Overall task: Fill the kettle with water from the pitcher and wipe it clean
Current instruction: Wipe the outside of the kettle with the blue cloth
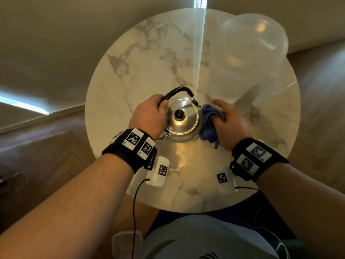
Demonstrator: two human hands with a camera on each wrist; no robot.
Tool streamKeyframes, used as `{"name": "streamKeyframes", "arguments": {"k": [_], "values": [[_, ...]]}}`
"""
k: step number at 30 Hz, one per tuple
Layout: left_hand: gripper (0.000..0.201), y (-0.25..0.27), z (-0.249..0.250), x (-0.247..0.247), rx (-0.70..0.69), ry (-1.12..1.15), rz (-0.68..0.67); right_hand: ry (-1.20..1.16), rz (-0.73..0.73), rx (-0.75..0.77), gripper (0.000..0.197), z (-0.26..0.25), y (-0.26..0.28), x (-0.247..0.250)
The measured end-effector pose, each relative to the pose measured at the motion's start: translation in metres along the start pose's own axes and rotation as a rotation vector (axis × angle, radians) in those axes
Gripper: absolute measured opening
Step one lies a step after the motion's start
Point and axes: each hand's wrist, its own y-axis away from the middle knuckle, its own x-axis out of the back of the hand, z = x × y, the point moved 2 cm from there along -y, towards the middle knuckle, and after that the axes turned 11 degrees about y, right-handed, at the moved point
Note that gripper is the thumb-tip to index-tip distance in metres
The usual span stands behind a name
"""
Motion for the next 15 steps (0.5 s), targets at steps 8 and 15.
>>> {"name": "streamKeyframes", "arguments": {"k": [8, 15], "values": [[0.031, 0.001, -0.009, 0.006, -0.025, 0.163, -0.074, 0.163, -0.029, 0.088, 0.028, -0.001, 0.022, -0.024], [0.027, -0.004, -0.015, 0.011, -0.095, 0.119, -0.115, 0.389, 0.263, 0.519, 0.030, 0.005, 0.063, -0.049]]}}
